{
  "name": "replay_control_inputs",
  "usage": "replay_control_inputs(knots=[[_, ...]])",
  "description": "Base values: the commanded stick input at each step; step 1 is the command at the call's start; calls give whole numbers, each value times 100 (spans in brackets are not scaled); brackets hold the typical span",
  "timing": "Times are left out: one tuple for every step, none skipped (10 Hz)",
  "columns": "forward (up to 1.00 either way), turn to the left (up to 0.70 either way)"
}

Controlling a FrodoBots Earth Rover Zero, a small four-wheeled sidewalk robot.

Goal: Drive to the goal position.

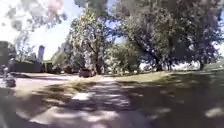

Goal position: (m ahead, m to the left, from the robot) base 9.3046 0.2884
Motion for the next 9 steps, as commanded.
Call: replay_control_inputs(knots=[[85, 0], [85, 0], [85, 0], [85, 7], [85, 30], [85, 34], [85, 34], [85, 1], [85, 0]])
